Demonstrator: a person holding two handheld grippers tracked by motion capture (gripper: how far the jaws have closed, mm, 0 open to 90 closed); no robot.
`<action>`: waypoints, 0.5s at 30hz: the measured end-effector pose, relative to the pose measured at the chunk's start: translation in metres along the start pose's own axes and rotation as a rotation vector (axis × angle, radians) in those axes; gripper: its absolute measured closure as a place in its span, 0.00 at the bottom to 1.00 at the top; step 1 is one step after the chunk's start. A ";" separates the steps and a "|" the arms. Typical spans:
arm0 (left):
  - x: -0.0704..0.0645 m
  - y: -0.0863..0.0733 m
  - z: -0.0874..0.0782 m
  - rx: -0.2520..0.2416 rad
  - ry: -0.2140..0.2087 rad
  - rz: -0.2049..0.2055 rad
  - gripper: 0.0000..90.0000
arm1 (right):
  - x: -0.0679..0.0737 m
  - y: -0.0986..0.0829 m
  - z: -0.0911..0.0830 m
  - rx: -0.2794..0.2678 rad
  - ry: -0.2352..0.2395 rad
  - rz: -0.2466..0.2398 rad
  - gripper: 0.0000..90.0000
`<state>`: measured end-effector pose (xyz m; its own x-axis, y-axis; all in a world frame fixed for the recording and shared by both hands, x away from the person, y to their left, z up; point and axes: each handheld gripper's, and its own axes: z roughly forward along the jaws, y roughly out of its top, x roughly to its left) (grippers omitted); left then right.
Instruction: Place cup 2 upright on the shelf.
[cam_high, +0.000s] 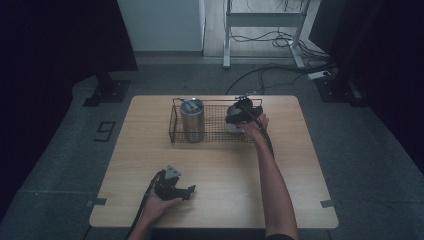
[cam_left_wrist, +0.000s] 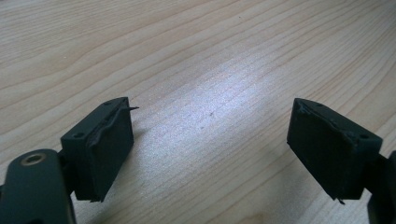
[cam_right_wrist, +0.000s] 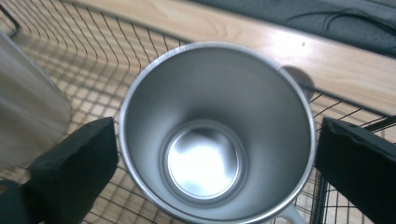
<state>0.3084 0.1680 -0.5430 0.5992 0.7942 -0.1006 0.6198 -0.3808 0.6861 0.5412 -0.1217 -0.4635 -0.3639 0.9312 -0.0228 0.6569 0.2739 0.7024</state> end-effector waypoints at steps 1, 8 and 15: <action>0.000 0.000 0.000 0.000 -0.001 0.000 0.16 | 0.000 0.001 -0.003 -0.015 0.003 0.010 0.00; -0.001 0.000 0.000 0.001 0.004 0.000 0.16 | -0.001 0.003 -0.015 -0.083 0.023 0.055 0.00; -0.003 0.000 0.001 0.004 -0.001 0.003 0.16 | -0.004 -0.003 -0.028 -0.120 0.042 0.067 0.00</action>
<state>0.3073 0.1654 -0.5433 0.6015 0.7927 -0.0988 0.6201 -0.3854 0.6834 0.5222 -0.1327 -0.4462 -0.3508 0.9348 0.0549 0.5977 0.1784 0.7817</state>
